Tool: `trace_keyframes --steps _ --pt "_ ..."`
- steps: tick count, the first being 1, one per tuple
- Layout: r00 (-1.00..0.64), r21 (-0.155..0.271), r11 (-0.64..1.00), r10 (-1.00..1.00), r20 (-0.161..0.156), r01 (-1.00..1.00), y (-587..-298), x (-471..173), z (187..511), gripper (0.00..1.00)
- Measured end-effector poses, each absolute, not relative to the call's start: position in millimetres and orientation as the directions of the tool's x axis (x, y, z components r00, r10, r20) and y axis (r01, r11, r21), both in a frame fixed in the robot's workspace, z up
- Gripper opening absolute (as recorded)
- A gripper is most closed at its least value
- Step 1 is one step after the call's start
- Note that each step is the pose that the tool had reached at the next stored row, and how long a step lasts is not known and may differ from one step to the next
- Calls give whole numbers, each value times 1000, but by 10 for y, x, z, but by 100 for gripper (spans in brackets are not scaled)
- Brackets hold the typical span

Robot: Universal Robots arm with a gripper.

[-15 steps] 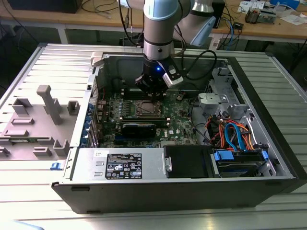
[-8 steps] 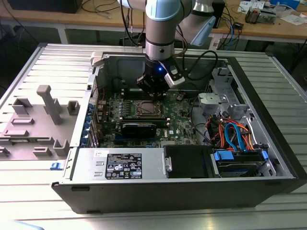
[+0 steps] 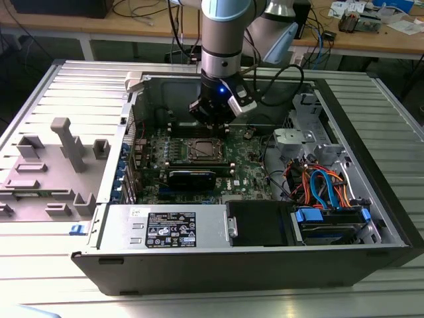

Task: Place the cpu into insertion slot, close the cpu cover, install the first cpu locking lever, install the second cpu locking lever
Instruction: 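Install the first cpu locking lever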

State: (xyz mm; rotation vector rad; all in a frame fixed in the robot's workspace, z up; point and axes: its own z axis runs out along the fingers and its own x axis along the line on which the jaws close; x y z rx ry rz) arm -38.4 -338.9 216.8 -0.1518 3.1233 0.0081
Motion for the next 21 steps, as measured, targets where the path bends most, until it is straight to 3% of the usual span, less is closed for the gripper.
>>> trace_keyframes --steps 21 --pt "-995 3 995 -97 -15 -97 -3741 -385 2148 11"
